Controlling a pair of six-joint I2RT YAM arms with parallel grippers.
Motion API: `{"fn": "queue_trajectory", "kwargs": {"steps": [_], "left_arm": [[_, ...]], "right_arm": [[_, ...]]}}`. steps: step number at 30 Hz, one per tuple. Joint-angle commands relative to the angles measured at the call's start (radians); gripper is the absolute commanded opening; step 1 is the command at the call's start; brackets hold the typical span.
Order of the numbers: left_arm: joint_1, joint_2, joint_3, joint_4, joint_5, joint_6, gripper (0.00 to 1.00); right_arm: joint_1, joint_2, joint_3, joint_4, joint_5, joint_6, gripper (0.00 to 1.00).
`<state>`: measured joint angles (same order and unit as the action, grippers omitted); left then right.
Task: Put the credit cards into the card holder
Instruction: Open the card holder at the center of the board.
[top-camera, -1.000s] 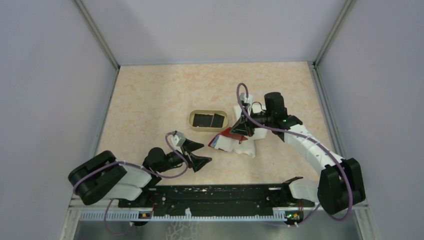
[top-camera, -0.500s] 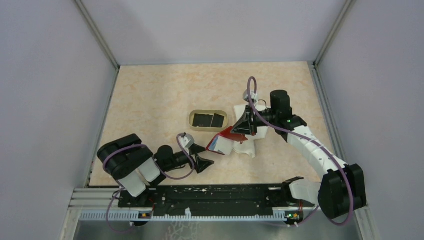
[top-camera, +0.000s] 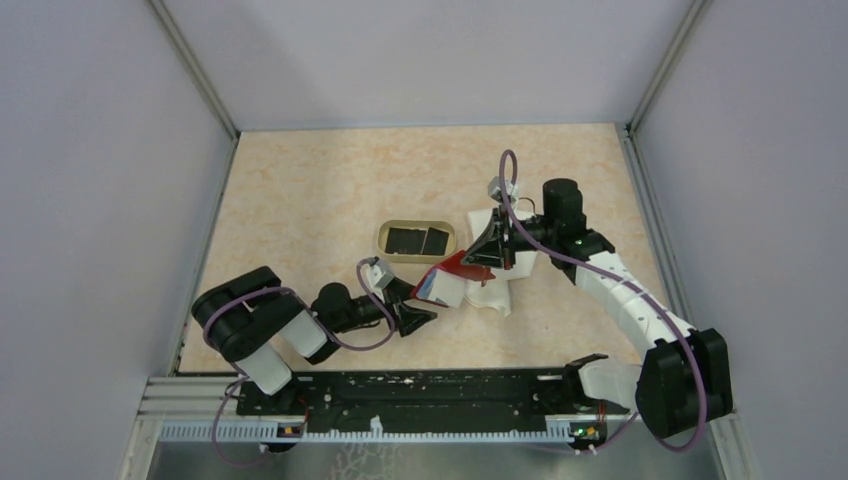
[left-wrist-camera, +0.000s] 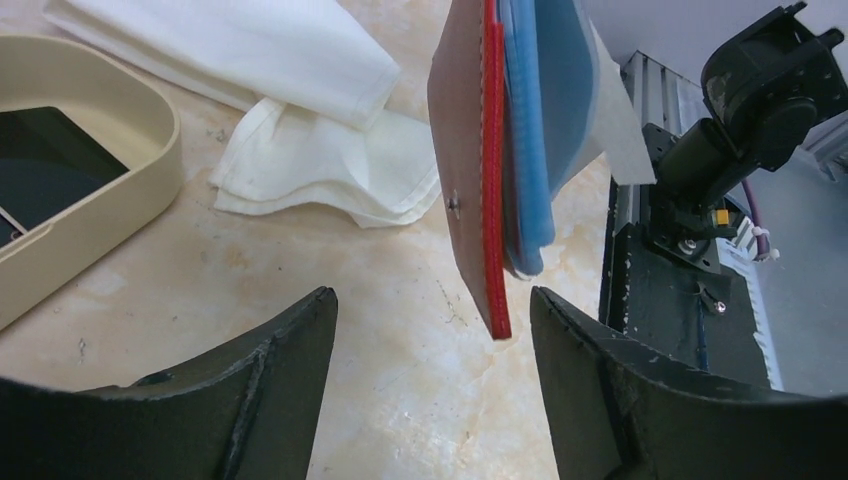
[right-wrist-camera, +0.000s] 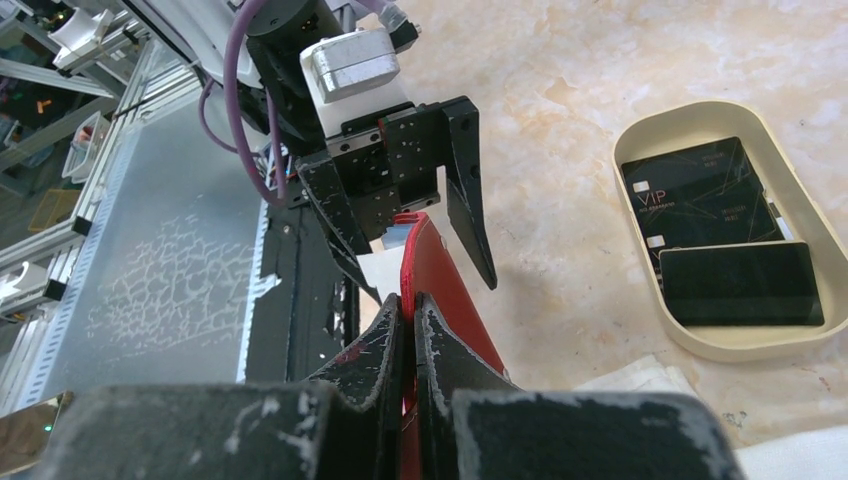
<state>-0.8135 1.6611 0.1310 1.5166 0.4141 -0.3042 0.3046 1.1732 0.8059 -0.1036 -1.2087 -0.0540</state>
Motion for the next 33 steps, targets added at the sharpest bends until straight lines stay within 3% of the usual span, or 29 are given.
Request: {"fn": "queue_trajectory", "kwargs": {"steps": [1,15,21,24,26,30,33], "left_arm": [[0.000,-0.003,0.035,0.275,0.016,-0.050,0.73],[0.000,-0.003,0.064,0.276,-0.080,-0.110,0.43],[0.001,-0.007,0.073,0.276,-0.074,-0.130,0.42],[0.001,-0.007,0.076,0.276,-0.070,-0.135,0.36],[0.001,-0.007,0.072,0.276,-0.057,-0.135,0.39],[0.001,0.000,0.060,0.276,-0.012,-0.126,0.57],[0.001,0.009,0.055,0.277,0.018,-0.118,0.61]], "right_arm": [[-0.009,-0.027,0.013,0.050,-0.037,0.004,0.00],[-0.009,-0.018,0.010,0.029,-0.031,-0.023,0.00],[-0.009,-0.014,0.011,0.017,-0.023,-0.036,0.00],[-0.009,-0.012,0.013,0.011,-0.014,-0.042,0.00],[-0.009,-0.011,0.013,0.008,-0.007,-0.044,0.00],[-0.009,-0.013,0.015,0.004,0.004,-0.046,0.00],[-0.009,-0.012,0.015,0.002,0.007,-0.047,0.00]]}}
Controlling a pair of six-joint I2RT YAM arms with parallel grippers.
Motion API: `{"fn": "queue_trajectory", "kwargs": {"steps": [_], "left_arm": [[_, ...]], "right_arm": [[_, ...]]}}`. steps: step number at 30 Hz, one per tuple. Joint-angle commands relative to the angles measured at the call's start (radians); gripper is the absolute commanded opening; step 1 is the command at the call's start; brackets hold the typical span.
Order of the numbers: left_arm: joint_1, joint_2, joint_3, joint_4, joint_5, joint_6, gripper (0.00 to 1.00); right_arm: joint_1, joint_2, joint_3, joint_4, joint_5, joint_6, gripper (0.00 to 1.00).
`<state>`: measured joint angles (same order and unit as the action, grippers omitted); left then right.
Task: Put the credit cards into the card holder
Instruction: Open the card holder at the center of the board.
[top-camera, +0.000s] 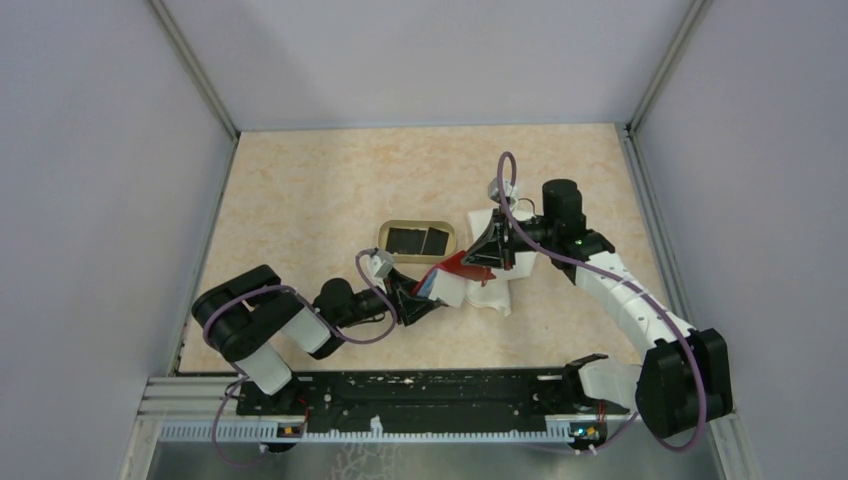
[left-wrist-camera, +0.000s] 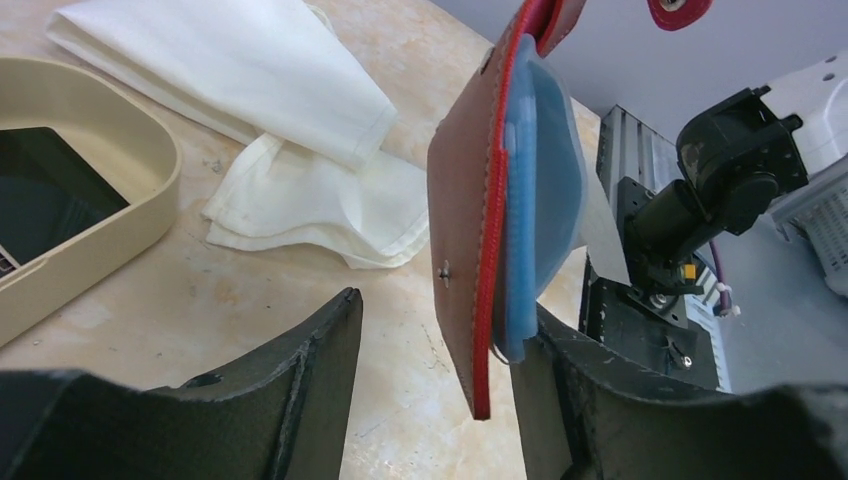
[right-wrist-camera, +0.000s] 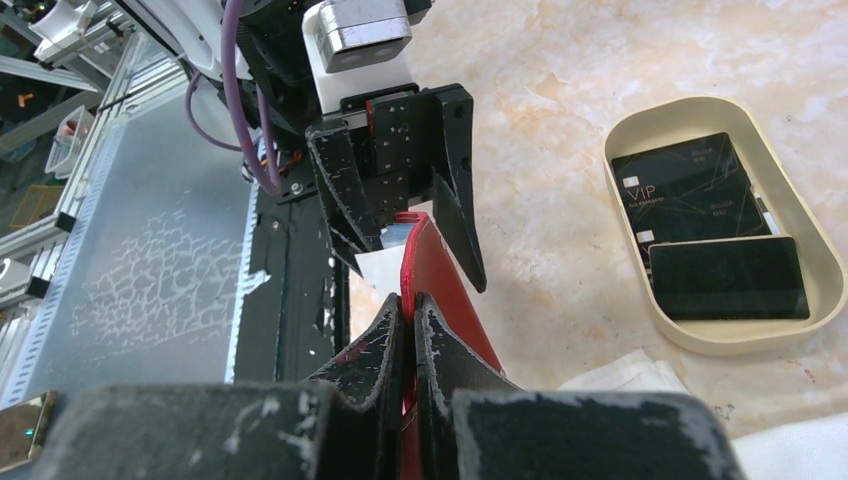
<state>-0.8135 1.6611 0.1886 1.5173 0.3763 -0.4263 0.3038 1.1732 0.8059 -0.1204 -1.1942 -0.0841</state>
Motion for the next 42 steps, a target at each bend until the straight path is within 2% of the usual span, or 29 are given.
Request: {"fn": "queue_trajectory", "kwargs": {"steps": [1,8,13,16,17,20,21,23,24,25,26,27,29,31,34,38,42], "left_arm": [[0.001,0.012,-0.002,0.276,0.060,0.002,0.61],[0.001,0.010,0.024,0.275,0.091,-0.018,0.61],[0.001,0.008,0.033,0.276,0.036,-0.019,0.59],[0.001,0.016,0.043,0.276,0.007,-0.020,0.36],[0.005,0.020,0.045,0.275,0.008,-0.027,0.26],[0.022,0.028,0.046,0.275,0.042,-0.048,0.05],[0.027,0.029,0.045,0.274,0.055,-0.058,0.00],[0.033,0.026,0.042,0.275,0.070,-0.075,0.00],[0.033,0.022,0.043,0.273,0.079,-0.082,0.00],[0.033,0.014,0.045,0.260,0.090,-0.091,0.00],[0.033,0.003,0.050,0.238,0.101,-0.109,0.00],[0.033,-0.015,0.058,0.186,0.104,-0.133,0.00],[0.033,-0.071,0.093,-0.006,0.102,-0.183,0.00],[0.031,-0.144,0.147,-0.335,0.075,-0.208,0.00],[0.027,-0.234,0.248,-0.738,-0.003,-0.231,0.00],[0.021,-0.290,0.318,-0.962,-0.047,-0.296,0.00],[0.017,-0.306,0.370,-1.100,-0.064,-0.316,0.00]], "right_arm": [[-0.009,-0.012,0.015,0.019,-0.007,-0.017,0.00],[-0.008,-0.010,0.015,0.016,-0.001,-0.022,0.00],[-0.009,-0.009,0.015,0.014,-0.005,-0.022,0.00],[-0.008,-0.009,0.016,0.012,-0.004,-0.023,0.00],[-0.009,-0.009,0.017,0.009,-0.003,-0.025,0.00],[-0.009,-0.010,0.018,0.004,0.005,-0.030,0.00],[-0.009,-0.010,0.018,0.002,0.017,-0.034,0.00],[-0.009,-0.010,0.023,-0.025,0.077,-0.054,0.01],[-0.009,-0.012,0.025,-0.043,0.134,-0.074,0.14],[-0.008,-0.022,0.031,-0.059,0.199,-0.097,0.36],[-0.008,-0.035,0.036,-0.081,0.299,-0.131,0.52],[-0.009,-0.054,0.043,-0.098,0.369,-0.167,0.64],[-0.009,-0.096,0.058,-0.134,0.470,-0.239,0.75],[-0.010,-0.129,0.079,-0.177,0.504,-0.299,0.78],[-0.012,-0.151,0.108,-0.246,0.412,-0.379,0.79],[-0.012,-0.161,0.146,-0.337,0.294,-0.451,0.79],[-0.014,-0.184,0.181,-0.369,0.362,-0.459,0.79]]}}
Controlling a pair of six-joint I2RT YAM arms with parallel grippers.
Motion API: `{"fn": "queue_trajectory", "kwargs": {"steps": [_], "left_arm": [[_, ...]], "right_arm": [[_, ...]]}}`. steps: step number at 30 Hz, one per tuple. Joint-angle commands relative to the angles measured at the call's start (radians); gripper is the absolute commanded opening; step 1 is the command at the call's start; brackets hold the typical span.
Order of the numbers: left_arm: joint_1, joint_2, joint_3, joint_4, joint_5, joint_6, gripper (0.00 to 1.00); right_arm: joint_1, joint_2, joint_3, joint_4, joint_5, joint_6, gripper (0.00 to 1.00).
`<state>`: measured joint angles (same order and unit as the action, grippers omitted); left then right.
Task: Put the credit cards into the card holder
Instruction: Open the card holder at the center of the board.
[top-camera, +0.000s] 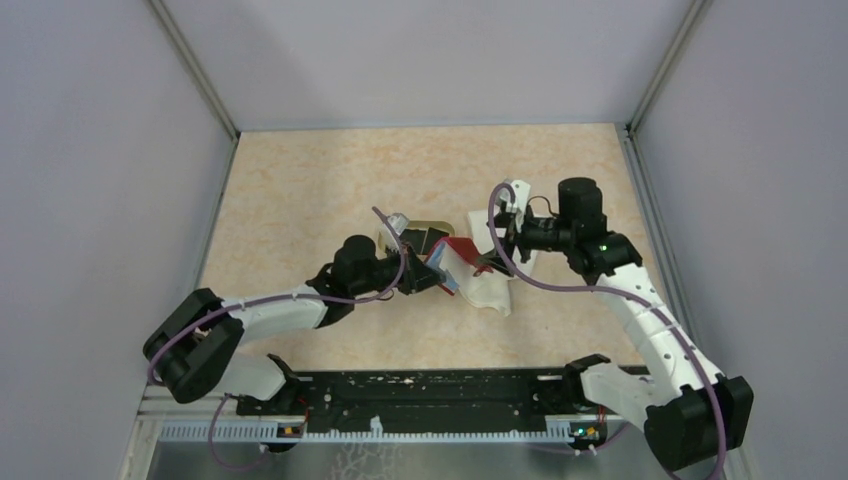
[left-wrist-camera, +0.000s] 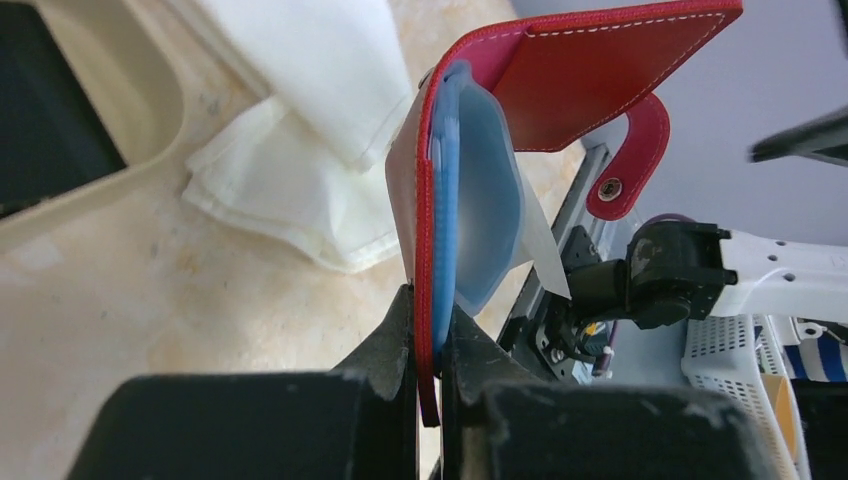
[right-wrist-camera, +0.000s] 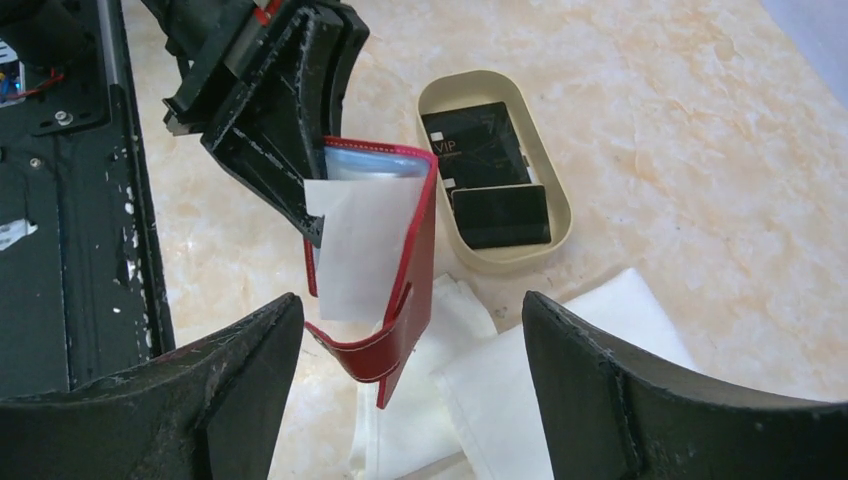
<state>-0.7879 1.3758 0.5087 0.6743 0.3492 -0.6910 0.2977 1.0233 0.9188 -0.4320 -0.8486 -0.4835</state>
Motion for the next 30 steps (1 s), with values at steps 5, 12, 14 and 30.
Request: {"fn": "queue_trajectory", "kwargs": {"steps": [5,12,14,30], "left_arm": [[-0.008,-0.036,0.068,-0.335,-0.025,-0.052,0.00],[-0.011,-0.034,0.081,-0.338,0.023,-0.106,0.00],[-0.012,-0.019,0.083,-0.308,0.042,-0.128,0.00],[-0.014,-0.006,0.071,-0.150,0.075,-0.214,0.00]], "right_arm": [[-0.022,-0.058,0.082,-0.066,0.084,-0.061,0.80],[0.088,-0.018,0.014,-0.066,-0.186,-0.078,0.72],[0.182,-0.003,-0.032,0.038,-0.084,-0.025,0.70],[0.337,0.172,-0.072,0.174,0.343,0.067,0.69]]}}
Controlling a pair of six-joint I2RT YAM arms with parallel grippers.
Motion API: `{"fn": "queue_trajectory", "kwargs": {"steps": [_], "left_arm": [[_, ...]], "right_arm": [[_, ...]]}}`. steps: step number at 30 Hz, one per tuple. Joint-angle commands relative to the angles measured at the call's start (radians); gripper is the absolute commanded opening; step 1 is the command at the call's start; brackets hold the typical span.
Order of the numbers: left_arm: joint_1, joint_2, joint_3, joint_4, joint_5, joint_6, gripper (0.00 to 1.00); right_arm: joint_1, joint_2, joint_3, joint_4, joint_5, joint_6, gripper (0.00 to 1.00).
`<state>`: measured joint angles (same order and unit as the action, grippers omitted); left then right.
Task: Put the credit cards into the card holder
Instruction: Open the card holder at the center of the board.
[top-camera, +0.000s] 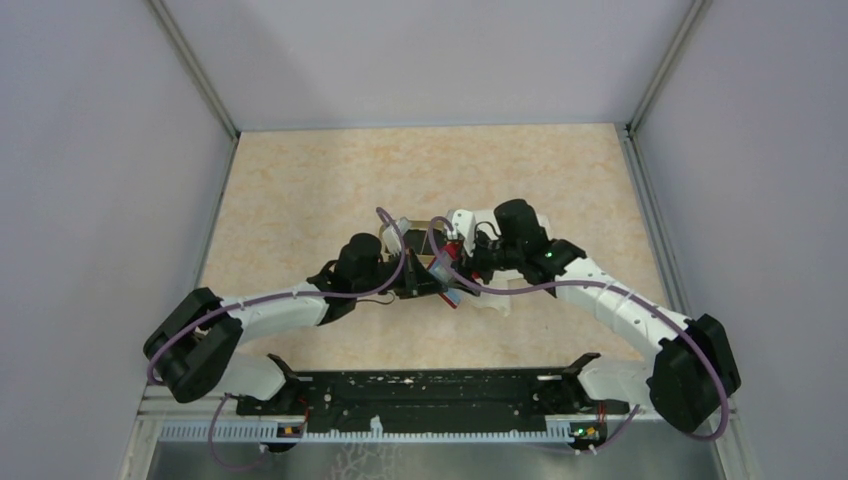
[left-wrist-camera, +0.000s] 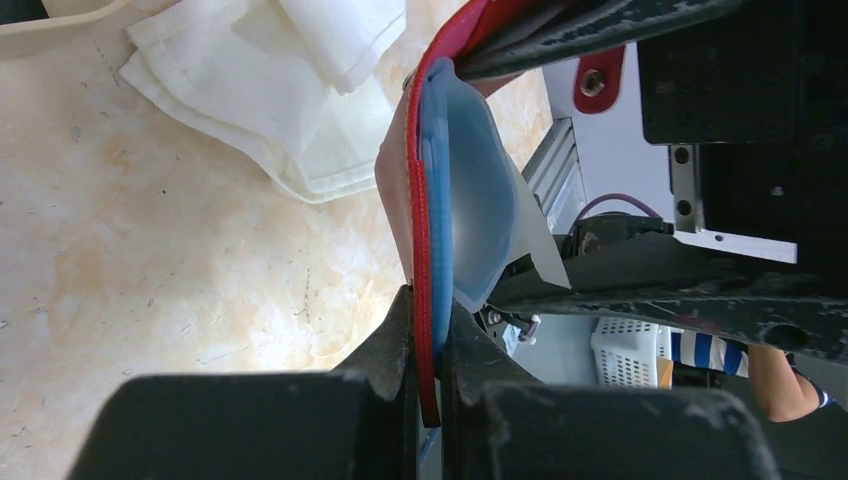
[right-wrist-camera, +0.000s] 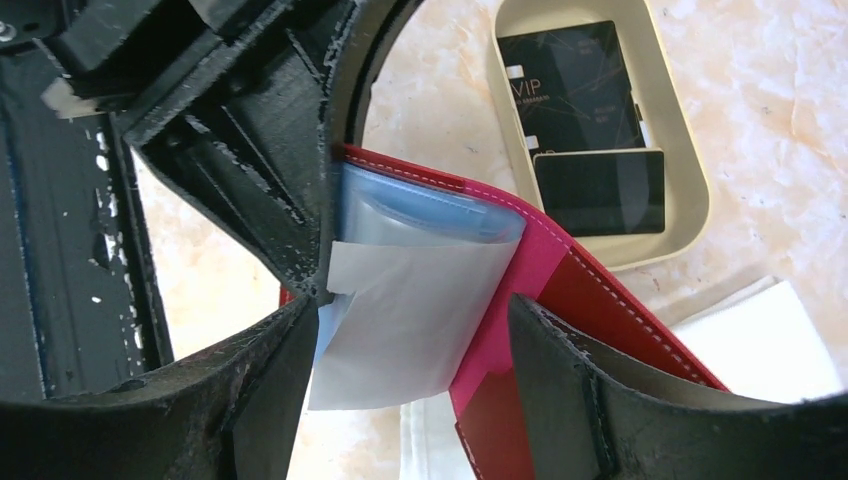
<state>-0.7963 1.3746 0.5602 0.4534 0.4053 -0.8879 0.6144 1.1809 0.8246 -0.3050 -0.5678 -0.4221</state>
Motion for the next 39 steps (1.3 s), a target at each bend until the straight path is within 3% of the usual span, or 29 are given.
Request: {"fn": "queue_trajectory", "kwargs": {"steps": [1,9,16,39], "left_arm": [[-0.005,-0.007,0.017,0.073,0.017,-0.018,0.00],[-0.005,-0.034,0.012,0.058,-0.001,-0.009,0.00],[-0.005,-0.066,-0.003,0.029,-0.015,0.010,0.00],[-0.006,-0.077,-0.042,0.038,0.057,0.013,0.00]], "right_arm": [[0.021,0.014,0.021,0.048,0.061,0.004,0.69],[0.039,0.036,0.030,0.025,0.075,-0.020,0.66],[0.040,0.020,0.043,0.030,0.155,-0.005,0.44],[-0.088,0.011,0.054,0.041,0.096,0.100,0.44]]}}
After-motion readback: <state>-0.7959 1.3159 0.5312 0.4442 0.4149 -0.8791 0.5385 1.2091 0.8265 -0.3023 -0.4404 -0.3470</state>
